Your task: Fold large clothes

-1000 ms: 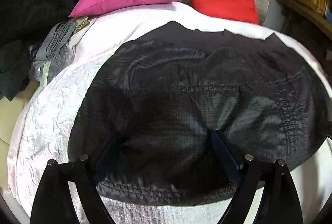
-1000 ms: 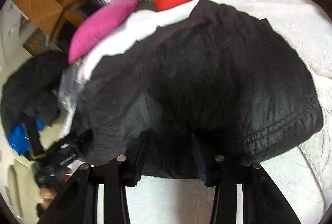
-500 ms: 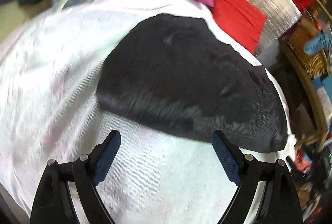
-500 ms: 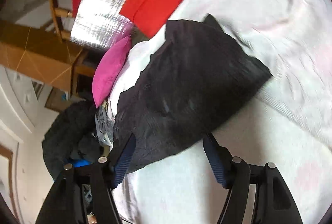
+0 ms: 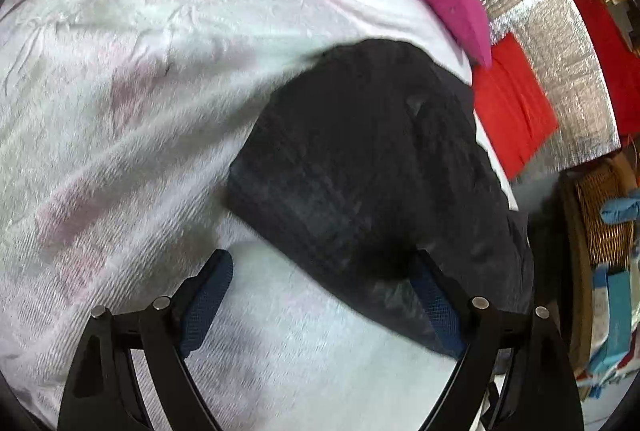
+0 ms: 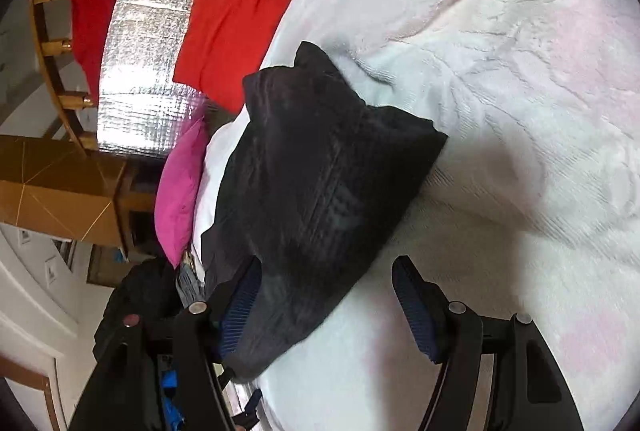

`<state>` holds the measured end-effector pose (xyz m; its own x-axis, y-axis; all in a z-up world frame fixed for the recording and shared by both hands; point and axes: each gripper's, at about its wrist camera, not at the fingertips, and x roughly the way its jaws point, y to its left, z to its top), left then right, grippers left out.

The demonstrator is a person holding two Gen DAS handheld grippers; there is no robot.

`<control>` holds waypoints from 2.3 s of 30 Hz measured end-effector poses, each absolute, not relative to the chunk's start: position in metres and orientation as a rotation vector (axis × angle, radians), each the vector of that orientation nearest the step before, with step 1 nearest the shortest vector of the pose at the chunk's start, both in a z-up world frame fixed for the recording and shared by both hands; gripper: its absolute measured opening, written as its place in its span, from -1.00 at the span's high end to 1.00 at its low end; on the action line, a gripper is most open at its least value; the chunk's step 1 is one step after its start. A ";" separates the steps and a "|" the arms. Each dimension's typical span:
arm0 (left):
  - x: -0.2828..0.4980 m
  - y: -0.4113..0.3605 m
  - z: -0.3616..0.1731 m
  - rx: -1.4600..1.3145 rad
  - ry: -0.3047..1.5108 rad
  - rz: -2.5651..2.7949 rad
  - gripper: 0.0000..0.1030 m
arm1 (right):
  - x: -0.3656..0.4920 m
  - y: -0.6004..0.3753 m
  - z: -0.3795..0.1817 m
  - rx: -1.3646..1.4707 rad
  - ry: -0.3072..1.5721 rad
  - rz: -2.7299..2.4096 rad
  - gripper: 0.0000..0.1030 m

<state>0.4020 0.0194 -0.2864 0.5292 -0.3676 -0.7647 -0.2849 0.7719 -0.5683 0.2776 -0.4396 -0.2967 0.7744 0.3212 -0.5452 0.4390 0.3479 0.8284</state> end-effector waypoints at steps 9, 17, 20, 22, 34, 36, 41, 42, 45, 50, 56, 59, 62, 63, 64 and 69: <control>0.441 0.009 -0.292 -0.756 0.952 -0.045 -0.72 | 0.320 -0.438 -0.311 1.202 0.664 -0.127 -0.41; 0.462 0.013 -0.288 -0.758 0.919 -0.042 -0.04 | 0.342 -0.432 -0.303 1.079 0.625 -0.181 -0.02; 0.465 0.004 -0.282 -0.702 0.903 -0.040 0.13 | 0.342 -0.428 -0.295 1.033 0.623 -0.185 0.15; 0.465 0.001 -0.277 -0.675 0.889 -0.036 0.18 | 0.341 -0.425 -0.289 1.002 0.623 -0.190 0.19; 0.449 0.010 -0.266 -0.677 0.888 -0.072 0.25 | 0.315 -0.414 -0.266 0.937 0.611 -0.170 0.24; 0.440 0.013 -0.265 -0.673 0.902 -0.088 0.25 | 0.306 -0.415 -0.265 0.940 0.617 -0.165 0.24; 0.418 0.013 -0.266 -0.647 0.944 -0.133 0.24 | 0.279 -0.421 -0.265 0.965 0.637 -0.156 0.24; 0.417 0.012 -0.268 -0.632 0.953 -0.129 0.21 | 0.278 -0.423 -0.268 0.972 0.646 -0.154 0.23; 0.426 0.015 -0.280 -0.636 1.031 -0.113 -0.06 | 0.281 -0.432 -0.286 1.029 0.738 -0.138 0.04; 0.432 0.046 -0.287 -0.806 1.143 -0.165 -0.26 | 0.265 -0.458 -0.290 1.178 0.781 -0.093 -0.04; 0.422 0.076 -0.263 -0.677 1.194 -0.162 -0.37 | 0.242 -0.488 -0.267 1.062 0.884 -0.151 -0.06; 0.425 0.090 -0.241 -0.518 1.122 -0.012 -0.37 | 0.229 -0.507 -0.243 0.930 0.884 -0.334 -0.07; 0.442 0.088 -0.213 -0.415 0.975 0.081 -0.37 | 0.238 -0.516 -0.211 0.864 0.747 -0.362 -0.16; 0.452 0.080 -0.203 -0.389 0.927 0.077 -0.37 | 0.249 -0.514 -0.205 0.840 0.731 -0.350 -0.21; 0.466 0.067 -0.194 -0.354 0.884 0.063 -0.38 | 0.266 -0.509 -0.201 0.807 0.725 -0.329 -0.23; 0.549 0.007 -0.186 -0.260 0.911 -0.060 -0.44 | 0.370 -0.480 -0.212 0.647 0.775 -0.239 -0.25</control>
